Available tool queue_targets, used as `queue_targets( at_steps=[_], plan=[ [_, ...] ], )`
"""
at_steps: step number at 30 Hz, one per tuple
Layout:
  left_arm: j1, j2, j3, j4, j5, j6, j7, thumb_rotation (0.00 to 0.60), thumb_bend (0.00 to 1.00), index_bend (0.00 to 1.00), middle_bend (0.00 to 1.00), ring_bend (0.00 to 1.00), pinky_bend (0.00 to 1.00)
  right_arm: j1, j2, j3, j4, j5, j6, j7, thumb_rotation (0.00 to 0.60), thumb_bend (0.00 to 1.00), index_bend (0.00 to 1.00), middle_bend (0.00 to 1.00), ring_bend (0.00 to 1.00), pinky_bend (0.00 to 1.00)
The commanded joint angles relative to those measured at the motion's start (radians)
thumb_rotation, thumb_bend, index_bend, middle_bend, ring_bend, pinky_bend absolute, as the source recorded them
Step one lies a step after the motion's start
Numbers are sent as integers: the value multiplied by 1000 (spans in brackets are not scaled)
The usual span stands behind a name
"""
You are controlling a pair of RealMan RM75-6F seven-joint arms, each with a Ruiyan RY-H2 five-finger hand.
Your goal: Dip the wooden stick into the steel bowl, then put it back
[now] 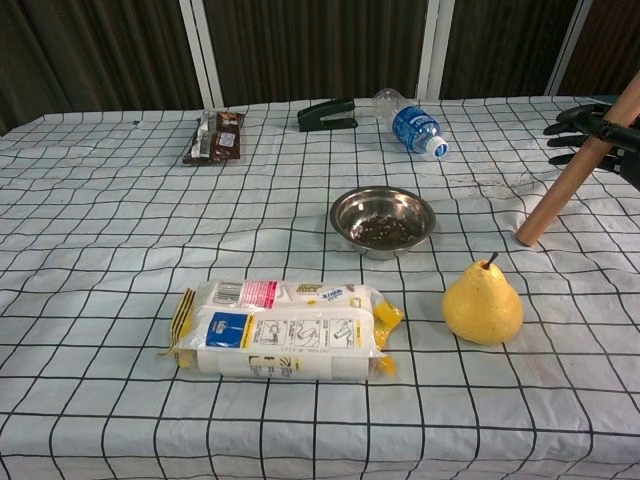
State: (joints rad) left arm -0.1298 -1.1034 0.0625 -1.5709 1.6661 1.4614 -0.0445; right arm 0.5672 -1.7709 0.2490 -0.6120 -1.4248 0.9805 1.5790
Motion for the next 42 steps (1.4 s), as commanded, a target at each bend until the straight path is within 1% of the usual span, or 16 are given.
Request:
queue_targets(
  at_steps=[1,5,6,8,10,15,23,26,28,30,35,39,42],
  plan=[
    [0,-1,0,1,2,2,0,600,395,0,40,0,0,0,1,-5,-2,-2,10,2,494,418,414,369,252,321],
    [0,-2,0,2,1,2,0,600,396,0,41,0,0,-3,6,-11,-24,-6,30,17,506,413,416,368,252,330],
    [0,-2,0,3,1,2,0,600,395,0,41,0,0,-4,9,-13,-33,-7,36,29,515,413,433,369,264,343],
    [0,-2,0,3,1,3,0,600,394,0,41,0,0,-6,13,-11,-46,-6,46,48,526,413,511,404,328,384],
    [0,-2,-1,3,1,3,0,600,394,0,41,0,0,-6,14,-4,-57,0,60,59,535,413,613,479,416,459],
    [-1,-3,-1,3,2,2,0,600,395,0,42,0,0,-5,11,9,-63,11,74,54,545,413,702,576,507,550],
    [2,-4,-3,5,0,9,1,600,395,0,41,0,0,-1,8,25,-88,42,64,45,547,413,765,632,557,614],
    [2,-3,-3,6,0,9,-1,600,396,0,41,0,0,-1,2,30,-85,49,64,45,553,413,829,699,622,687],
    [2,-3,-2,7,0,10,-1,600,396,0,41,0,0,1,-1,35,-84,54,64,46,574,413,897,772,689,747],
    [3,-4,-3,7,0,10,-2,600,395,0,42,0,0,2,-4,39,-85,58,64,51,597,413,936,815,729,781],
    [4,-4,-3,8,1,14,-4,600,396,0,41,0,0,4,-5,40,-84,59,65,55,600,413,954,831,744,794],
    [4,-4,-3,8,1,14,-3,600,396,0,41,0,0,3,-10,50,-83,70,69,51,600,413,1000,884,788,832],
    [4,-4,-4,9,2,16,-4,600,396,0,42,0,0,3,-9,49,-85,69,69,49,600,409,969,885,774,825]
  ],
)
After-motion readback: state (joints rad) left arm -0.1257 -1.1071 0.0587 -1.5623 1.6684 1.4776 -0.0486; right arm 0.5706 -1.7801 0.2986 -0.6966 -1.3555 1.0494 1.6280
